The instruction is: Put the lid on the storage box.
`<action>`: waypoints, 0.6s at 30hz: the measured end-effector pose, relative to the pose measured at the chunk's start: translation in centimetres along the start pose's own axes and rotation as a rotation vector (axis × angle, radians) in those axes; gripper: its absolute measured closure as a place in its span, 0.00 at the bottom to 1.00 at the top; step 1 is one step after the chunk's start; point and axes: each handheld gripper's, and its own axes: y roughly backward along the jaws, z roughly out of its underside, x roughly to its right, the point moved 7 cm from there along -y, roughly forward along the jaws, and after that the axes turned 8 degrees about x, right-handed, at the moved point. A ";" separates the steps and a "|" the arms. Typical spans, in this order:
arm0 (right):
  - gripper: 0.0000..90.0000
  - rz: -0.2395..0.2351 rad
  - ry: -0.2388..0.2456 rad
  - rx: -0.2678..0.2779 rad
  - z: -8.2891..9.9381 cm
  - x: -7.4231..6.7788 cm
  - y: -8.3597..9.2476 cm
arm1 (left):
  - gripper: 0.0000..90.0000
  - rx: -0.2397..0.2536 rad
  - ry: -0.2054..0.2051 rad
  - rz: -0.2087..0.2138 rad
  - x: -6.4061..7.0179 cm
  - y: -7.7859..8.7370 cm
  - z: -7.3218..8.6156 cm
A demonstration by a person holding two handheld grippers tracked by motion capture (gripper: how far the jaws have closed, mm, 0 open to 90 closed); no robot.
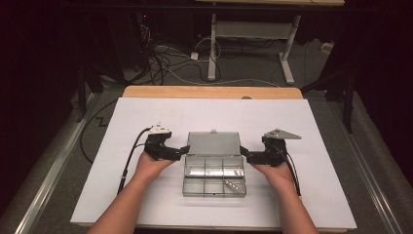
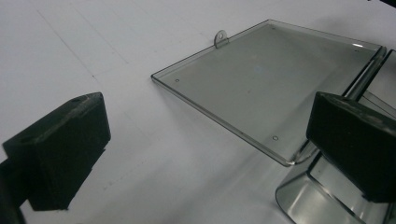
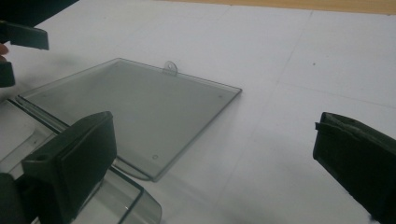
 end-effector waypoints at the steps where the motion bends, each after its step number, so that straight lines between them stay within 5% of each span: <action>1: 0.01 -0.004 -0.004 -0.003 -0.1 -0.1 -0.3 | 0.00 -0.002 0.008 0.003 -0.1 -0.2 0.0; 7: 0.02 -0.032 -0.030 -0.051 0.2 -0.8 -2.3 | 0.00 -0.025 0.058 0.013 -0.7 -1.2 0.8; 18: 0.05 -0.065 -0.089 -0.136 1.1 -1.7 -4.4 | 0.00 -0.055 0.081 0.011 -0.8 -1.7 1.4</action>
